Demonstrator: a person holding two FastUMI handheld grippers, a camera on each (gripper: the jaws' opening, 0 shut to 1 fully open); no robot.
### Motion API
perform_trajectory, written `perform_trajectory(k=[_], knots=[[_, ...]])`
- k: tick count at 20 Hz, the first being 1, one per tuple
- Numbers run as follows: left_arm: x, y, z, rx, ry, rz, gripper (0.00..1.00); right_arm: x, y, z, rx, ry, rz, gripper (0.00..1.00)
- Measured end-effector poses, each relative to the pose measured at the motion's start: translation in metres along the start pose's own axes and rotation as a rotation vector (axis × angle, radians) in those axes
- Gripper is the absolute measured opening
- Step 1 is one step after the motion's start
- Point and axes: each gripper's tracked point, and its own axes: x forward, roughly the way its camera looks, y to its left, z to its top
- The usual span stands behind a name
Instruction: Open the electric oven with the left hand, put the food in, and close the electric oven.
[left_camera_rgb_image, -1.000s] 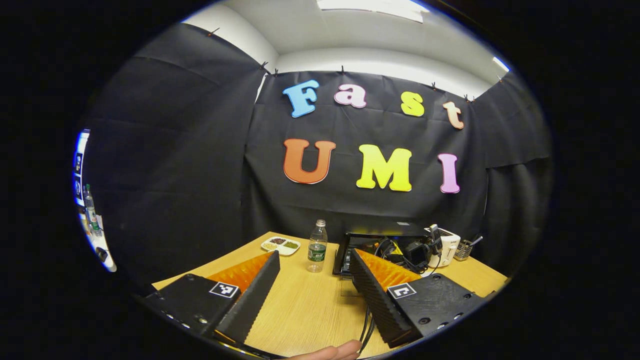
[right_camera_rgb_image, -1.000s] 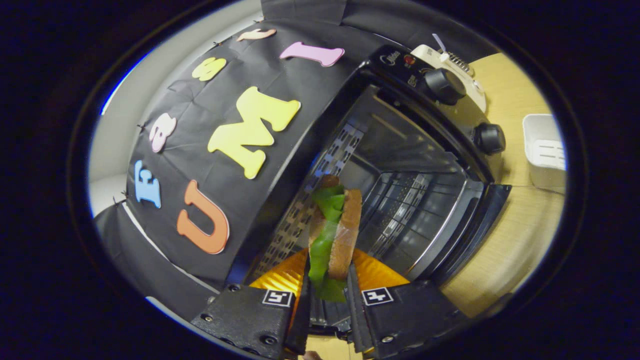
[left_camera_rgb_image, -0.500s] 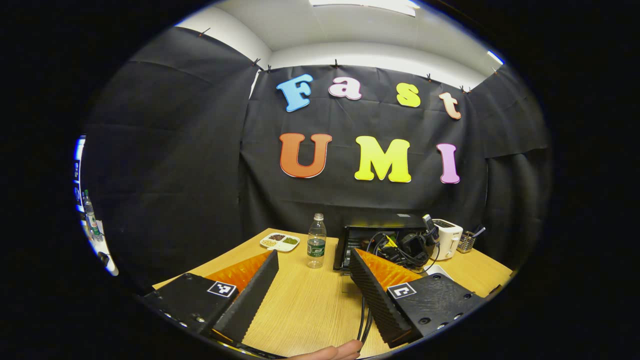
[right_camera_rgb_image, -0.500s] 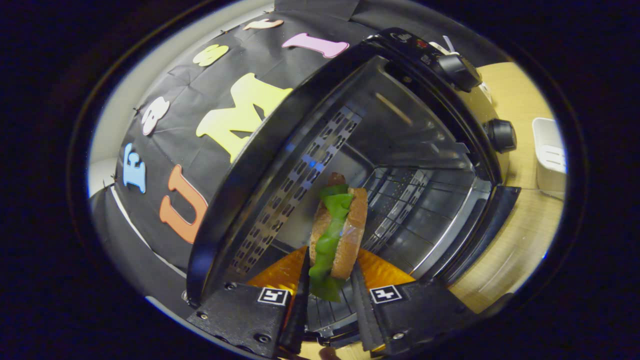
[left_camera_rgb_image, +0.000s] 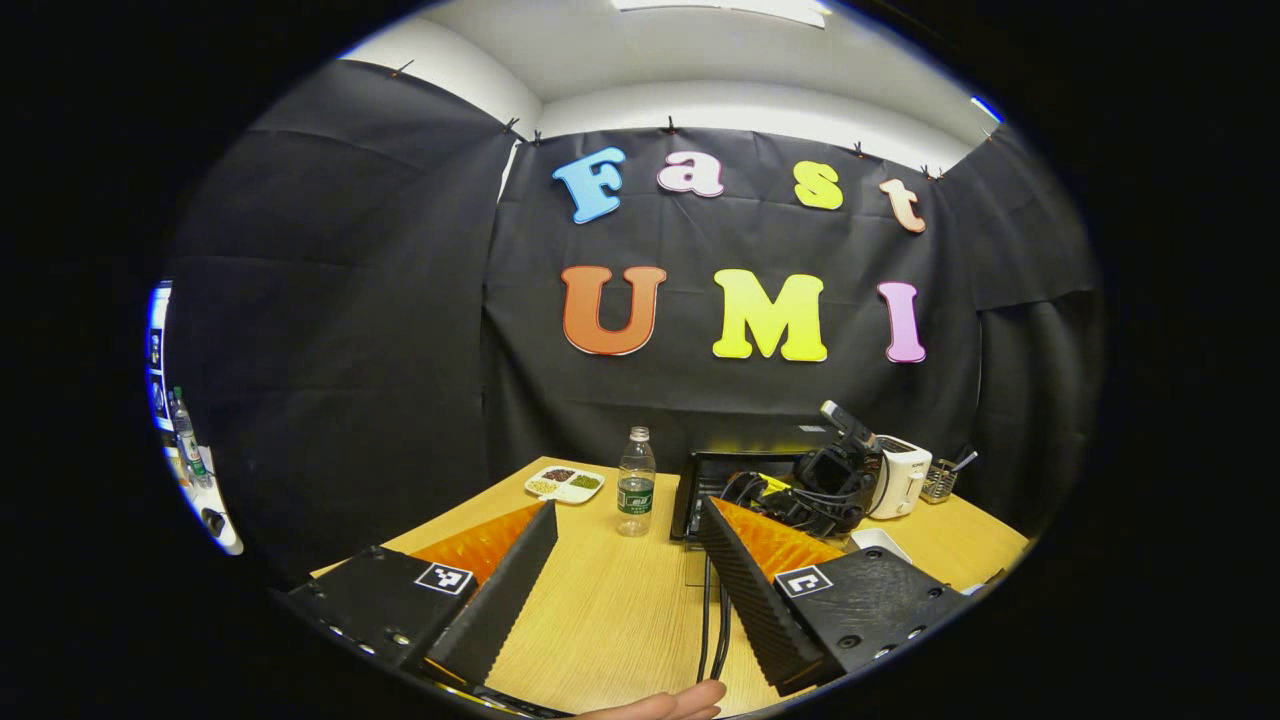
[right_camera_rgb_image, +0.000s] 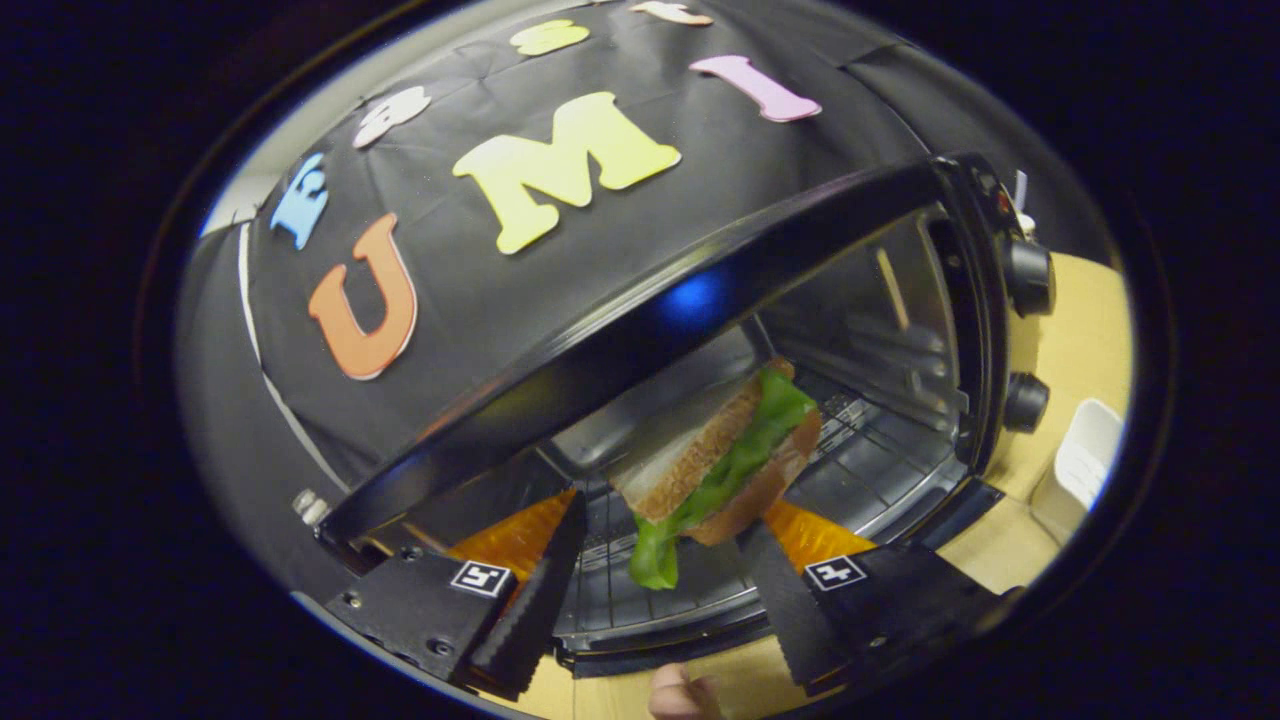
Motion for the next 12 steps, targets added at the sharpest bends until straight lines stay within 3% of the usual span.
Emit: perform_trajectory(k=[4,12], knots=[[-0.001,0.000,0.001,-0.010,0.001,0.018,0.94,-0.002,-0.003,-0.011,-0.252,0.091,-0.012,0.94],[-0.010,-0.003,0.002,0.000,-0.008,0.028,0.94,-0.027,0.017,-0.050,-0.560,0.310,0.140,0.96]])
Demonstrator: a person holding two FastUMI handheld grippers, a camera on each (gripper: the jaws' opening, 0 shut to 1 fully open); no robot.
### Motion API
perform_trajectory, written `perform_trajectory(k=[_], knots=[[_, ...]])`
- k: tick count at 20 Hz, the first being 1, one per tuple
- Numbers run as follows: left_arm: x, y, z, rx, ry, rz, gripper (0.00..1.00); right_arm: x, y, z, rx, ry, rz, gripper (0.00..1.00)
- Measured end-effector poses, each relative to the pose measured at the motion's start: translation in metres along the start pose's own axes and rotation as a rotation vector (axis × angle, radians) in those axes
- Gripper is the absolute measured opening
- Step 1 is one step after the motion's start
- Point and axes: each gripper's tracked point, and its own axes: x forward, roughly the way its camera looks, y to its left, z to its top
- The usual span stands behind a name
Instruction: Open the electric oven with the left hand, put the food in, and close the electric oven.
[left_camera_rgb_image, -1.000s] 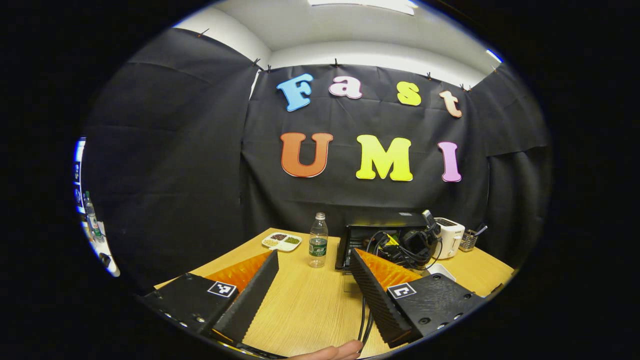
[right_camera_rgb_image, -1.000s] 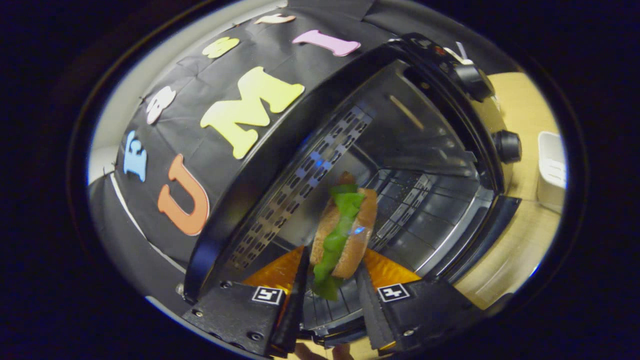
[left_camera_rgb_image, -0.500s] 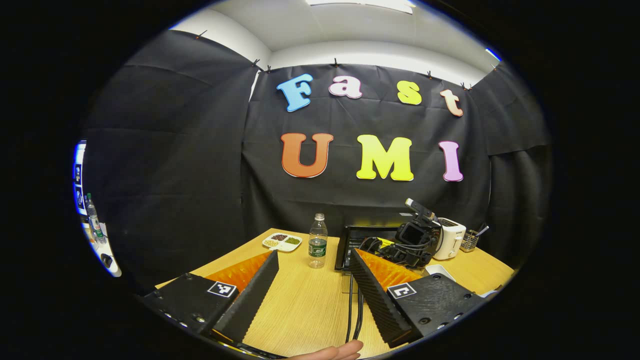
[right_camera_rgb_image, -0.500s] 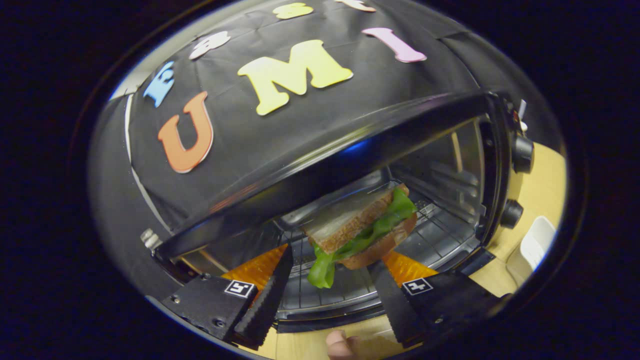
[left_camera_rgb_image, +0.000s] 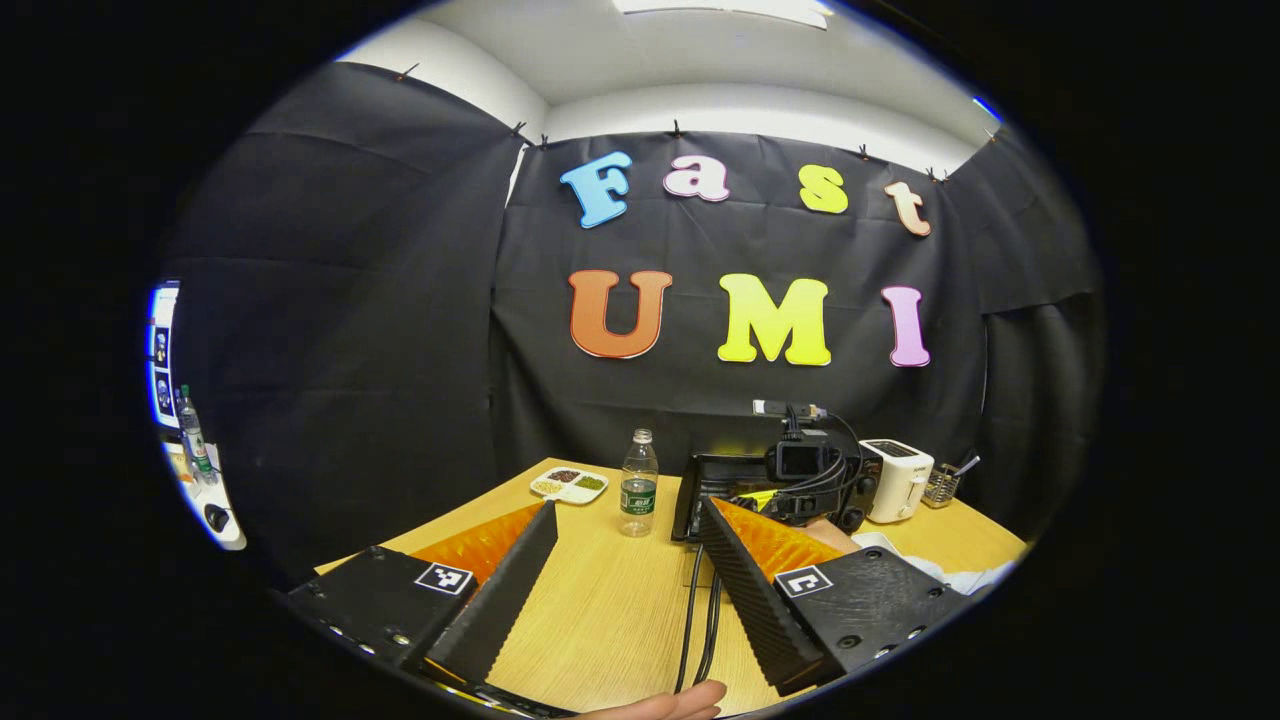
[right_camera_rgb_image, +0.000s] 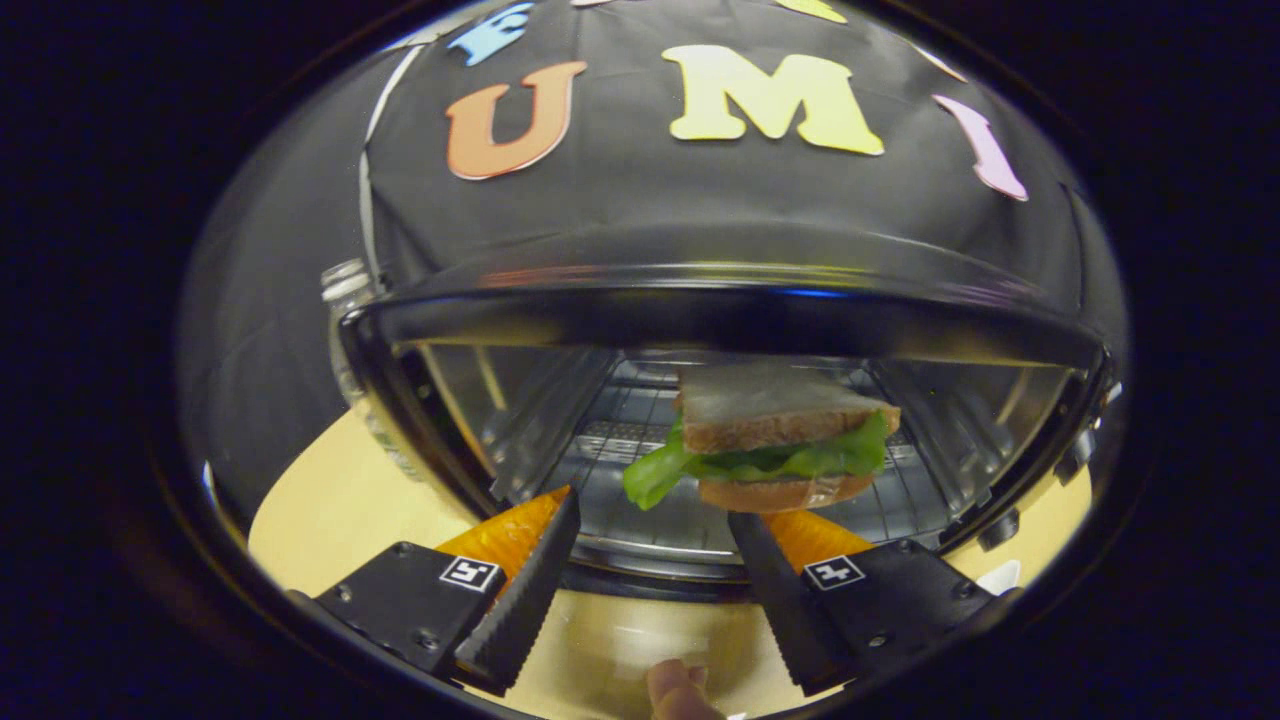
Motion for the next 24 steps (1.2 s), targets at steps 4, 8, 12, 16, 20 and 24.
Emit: perform_trajectory(k=[4,8,12,16,20,24], knots=[[-0.002,0.000,-0.002,-0.005,0.000,0.002,0.94,-0.018,0.003,-0.013,0.000,0.090,0.052,0.96],[-0.002,-0.003,-0.004,-0.018,0.009,-0.004,0.94,-0.046,-0.001,-0.014,0.032,0.105,0.080,0.96],[0.002,-0.011,-0.006,-0.014,0.010,-0.021,0.94,-0.086,-0.010,-0.001,0.012,0.065,0.089,0.96],[0.010,-0.024,-0.011,-0.008,0.022,-0.051,0.94,-0.141,-0.021,0.021,0.009,-0.035,0.101,0.96],[0.022,-0.035,-0.016,0.003,0.041,-0.073,0.94,-0.200,-0.039,0.038,0.019,-0.136,0.103,0.96],[0.045,-0.050,-0.033,0.000,0.077,-0.097,0.94,-0.263,-0.076,0.048,0.050,-0.266,0.055,0.95]])
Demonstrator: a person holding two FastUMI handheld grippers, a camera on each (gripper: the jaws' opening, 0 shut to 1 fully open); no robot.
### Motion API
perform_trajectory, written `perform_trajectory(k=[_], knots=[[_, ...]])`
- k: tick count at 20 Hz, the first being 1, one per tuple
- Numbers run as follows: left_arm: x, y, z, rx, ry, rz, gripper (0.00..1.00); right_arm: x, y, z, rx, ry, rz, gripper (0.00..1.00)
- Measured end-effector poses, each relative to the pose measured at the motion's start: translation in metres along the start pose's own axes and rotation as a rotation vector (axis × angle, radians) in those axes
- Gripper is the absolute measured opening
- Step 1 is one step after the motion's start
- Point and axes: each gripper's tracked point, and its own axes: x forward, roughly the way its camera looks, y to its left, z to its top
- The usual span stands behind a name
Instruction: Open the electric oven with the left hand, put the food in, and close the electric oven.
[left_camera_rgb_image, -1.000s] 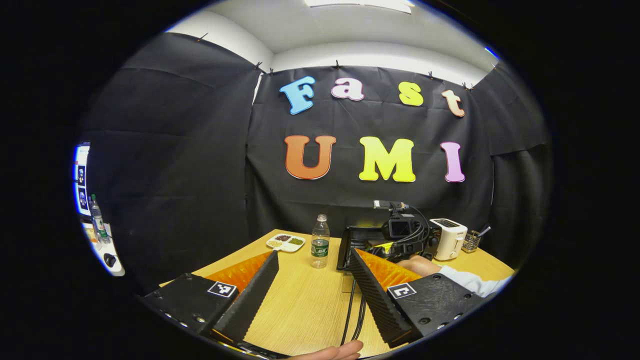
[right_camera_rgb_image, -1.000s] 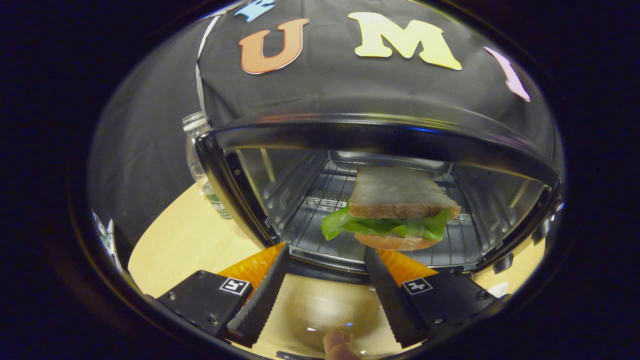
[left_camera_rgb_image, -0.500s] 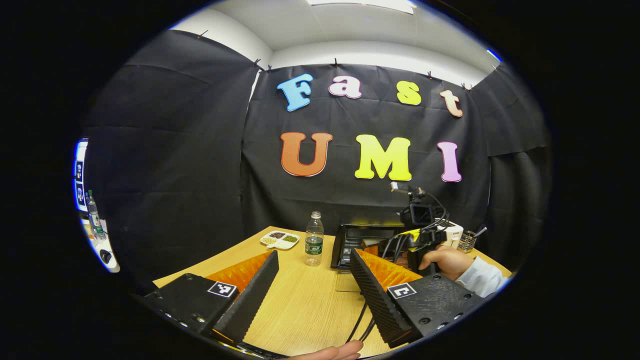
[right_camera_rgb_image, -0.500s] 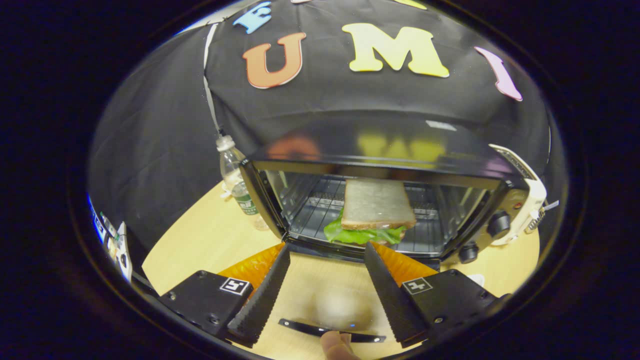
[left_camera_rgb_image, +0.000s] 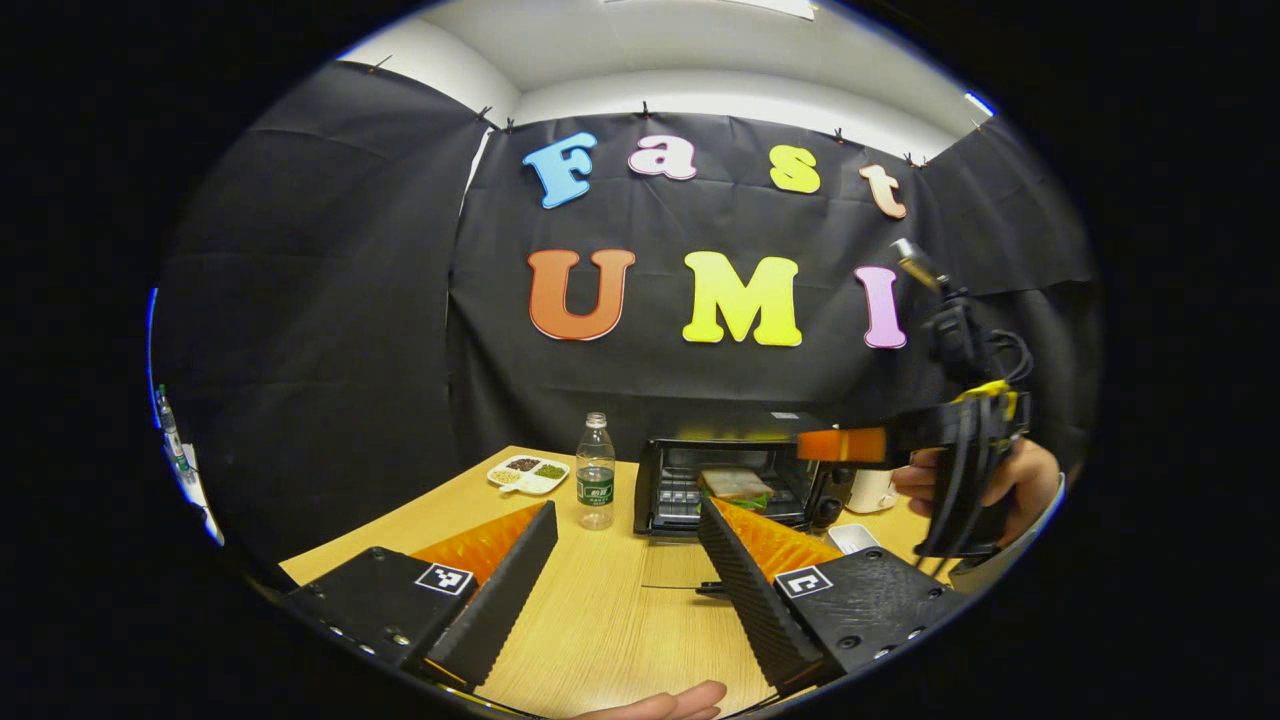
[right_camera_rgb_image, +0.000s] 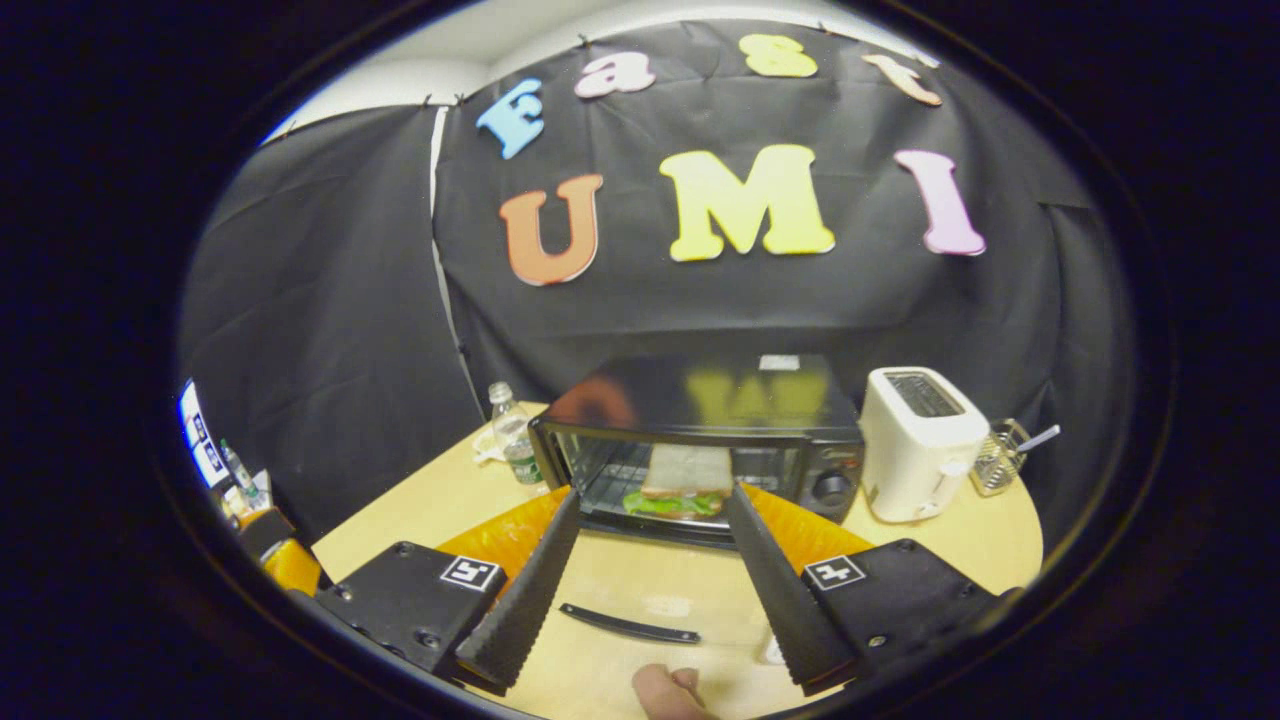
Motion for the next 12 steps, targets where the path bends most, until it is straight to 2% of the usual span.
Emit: perform_trajectory(k=[4,8,12], knots=[[0.023,-0.033,-0.025,-0.020,0.076,-0.058,0.94,-0.058,-0.043,0.021,-0.012,-0.117,-0.066,0.96],[0.044,-0.069,-0.067,0.005,0.166,-0.102,0.94,-0.109,-0.106,0.038,-0.042,-0.211,-0.211,0.96],[0.062,-0.103,-0.106,0.068,0.259,-0.141,0.94,-0.148,-0.149,0.053,0.013,-0.268,-0.254,0.95]])
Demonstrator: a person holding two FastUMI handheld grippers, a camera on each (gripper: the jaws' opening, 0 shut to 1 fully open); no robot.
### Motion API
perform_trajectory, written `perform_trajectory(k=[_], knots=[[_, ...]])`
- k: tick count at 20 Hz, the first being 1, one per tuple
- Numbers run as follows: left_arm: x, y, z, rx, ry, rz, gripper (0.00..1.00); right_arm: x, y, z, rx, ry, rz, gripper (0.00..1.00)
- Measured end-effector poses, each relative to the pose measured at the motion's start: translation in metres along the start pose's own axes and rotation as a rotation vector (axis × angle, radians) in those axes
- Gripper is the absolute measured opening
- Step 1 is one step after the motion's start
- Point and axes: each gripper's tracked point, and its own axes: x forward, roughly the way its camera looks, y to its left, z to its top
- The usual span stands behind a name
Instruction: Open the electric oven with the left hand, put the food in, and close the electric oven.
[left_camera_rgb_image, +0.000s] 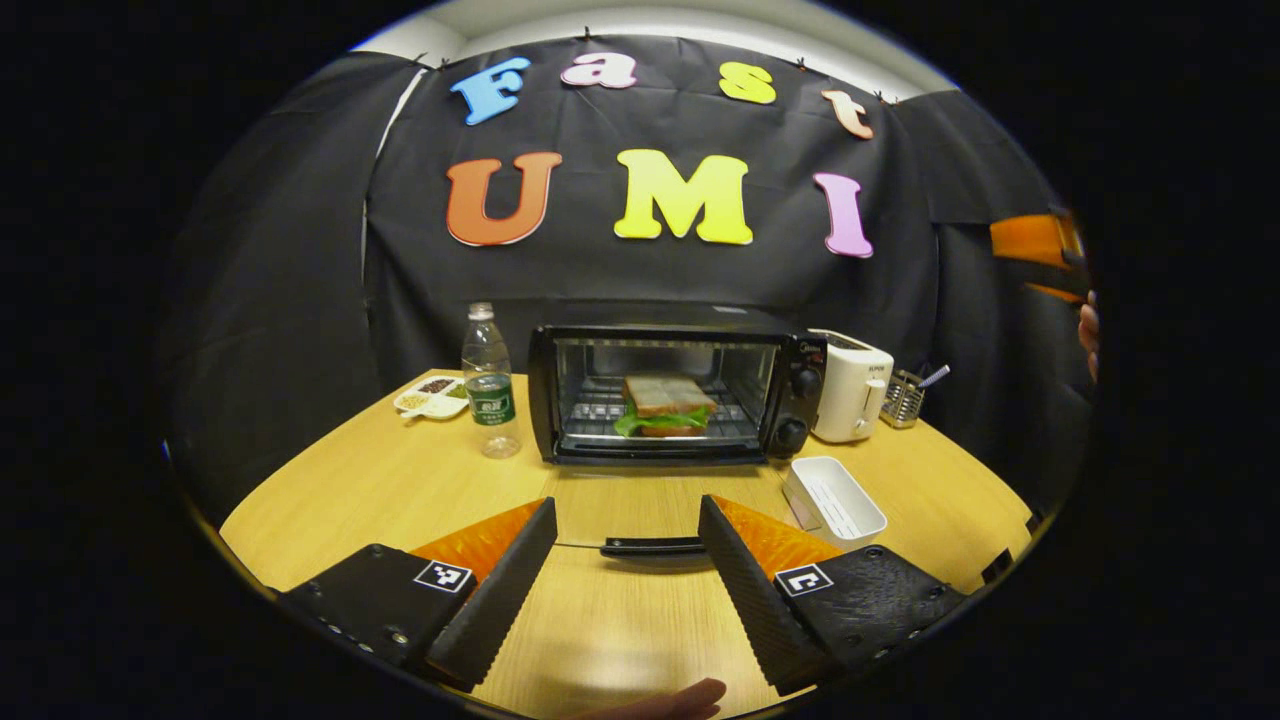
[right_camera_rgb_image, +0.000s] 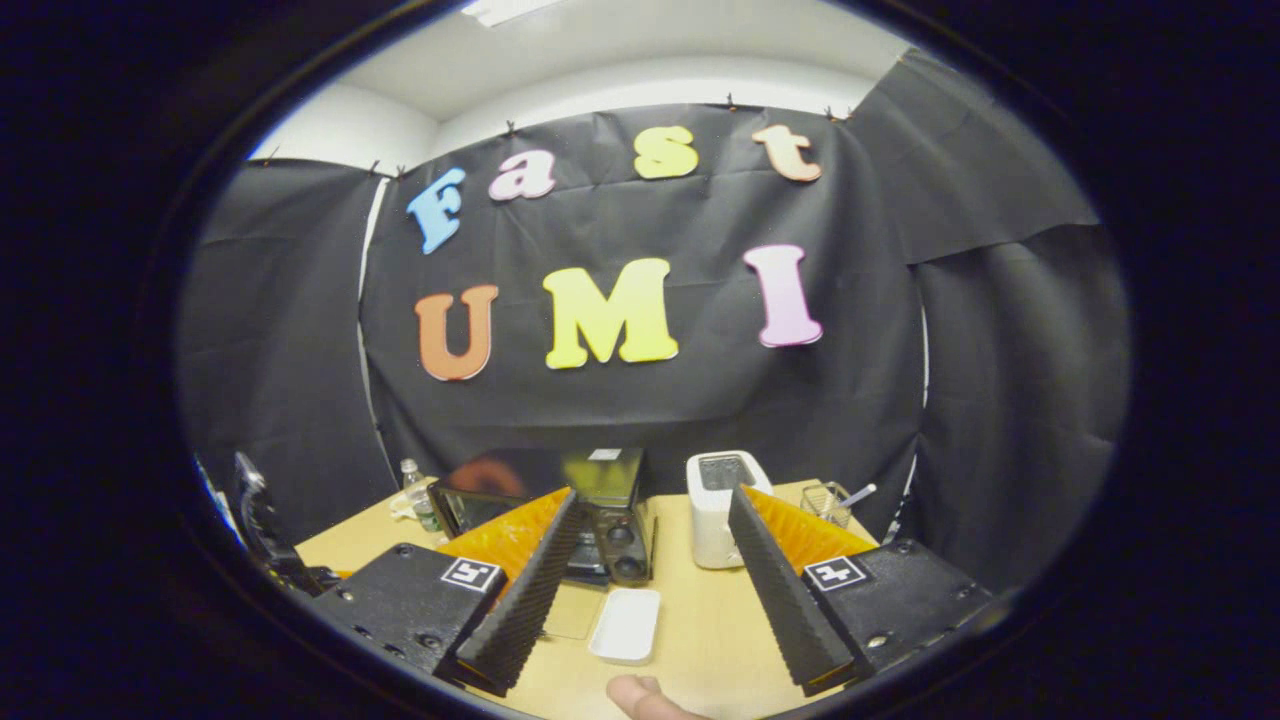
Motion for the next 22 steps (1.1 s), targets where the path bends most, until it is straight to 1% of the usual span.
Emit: perform_trajectory(k=[5,8,10,15,18,22], knots=[[0.026,-0.025,-0.046,0.022,0.155,-0.025,0.94,-0.034,-0.047,0.037,-0.038,-0.107,-0.068,0.95],[0.032,-0.042,-0.072,-0.004,0.255,-0.069,0.95,-0.049,-0.065,0.038,-0.056,-0.132,-0.101,0.95],[0.038,-0.042,-0.081,0.003,0.292,-0.067,0.95,-0.058,-0.070,0.040,-0.069,-0.144,-0.100,0.95],[0.053,-0.049,-0.093,-0.001,0.374,-0.060,0.95,-0.079,-0.079,0.053,-0.089,-0.231,-0.087,0.95],[0.059,-0.048,-0.100,-0.001,0.416,-0.043,0.94,-0.091,-0.082,0.061,-0.097,-0.287,-0.082,0.95],[0.059,-0.046,-0.098,-0.010,0.427,-0.025,0.95,-0.082,-0.097,0.048,-0.076,-0.243,-0.075,0.95]])
